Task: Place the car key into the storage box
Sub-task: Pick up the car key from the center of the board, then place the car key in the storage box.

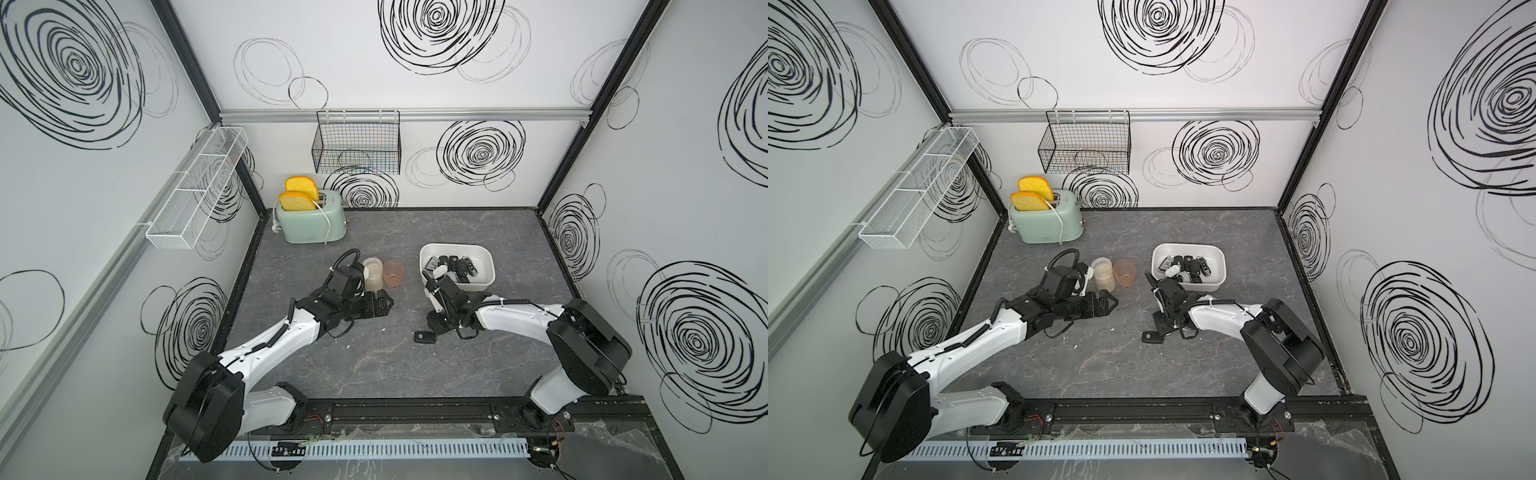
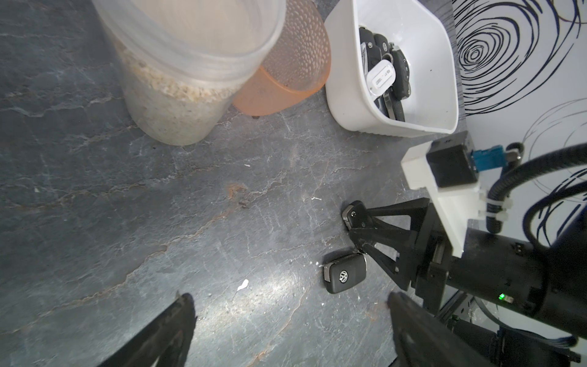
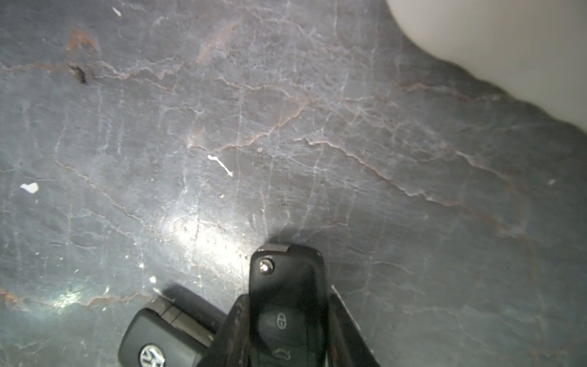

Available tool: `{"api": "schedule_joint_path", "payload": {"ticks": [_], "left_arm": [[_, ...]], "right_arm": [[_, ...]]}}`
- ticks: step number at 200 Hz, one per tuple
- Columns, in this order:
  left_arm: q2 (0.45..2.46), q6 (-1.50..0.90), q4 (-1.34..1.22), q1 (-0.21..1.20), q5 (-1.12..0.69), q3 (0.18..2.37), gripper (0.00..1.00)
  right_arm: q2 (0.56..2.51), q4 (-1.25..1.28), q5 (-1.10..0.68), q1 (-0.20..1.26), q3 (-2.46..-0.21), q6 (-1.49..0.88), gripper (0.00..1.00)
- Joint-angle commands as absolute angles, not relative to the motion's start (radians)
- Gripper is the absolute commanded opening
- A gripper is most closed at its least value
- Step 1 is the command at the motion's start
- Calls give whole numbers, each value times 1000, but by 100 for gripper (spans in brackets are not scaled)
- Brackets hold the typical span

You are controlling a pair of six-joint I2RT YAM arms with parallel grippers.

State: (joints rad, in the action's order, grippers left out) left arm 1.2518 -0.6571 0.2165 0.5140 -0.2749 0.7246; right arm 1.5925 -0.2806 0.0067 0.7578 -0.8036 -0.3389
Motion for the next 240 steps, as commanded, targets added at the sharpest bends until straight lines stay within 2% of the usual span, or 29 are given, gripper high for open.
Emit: {"api": "schedule_joint_path", "payload": {"ticks": [1, 39, 133, 240], "left_arm": [[1275, -674, 168, 506, -299, 732, 98], [1301, -699, 134, 508, -325, 756, 98], [1417, -676, 124, 509, -367, 887, 98], [1412, -602, 180, 494, -335, 926, 98]], "right_arm": [[1559, -309, 24, 761, -838, -339, 33], [1482, -313, -1, 724, -851, -356, 33], [1319, -247, -37, 456, -861, -411, 32], [1654, -197, -106, 271, -1091, -399, 33]]}}
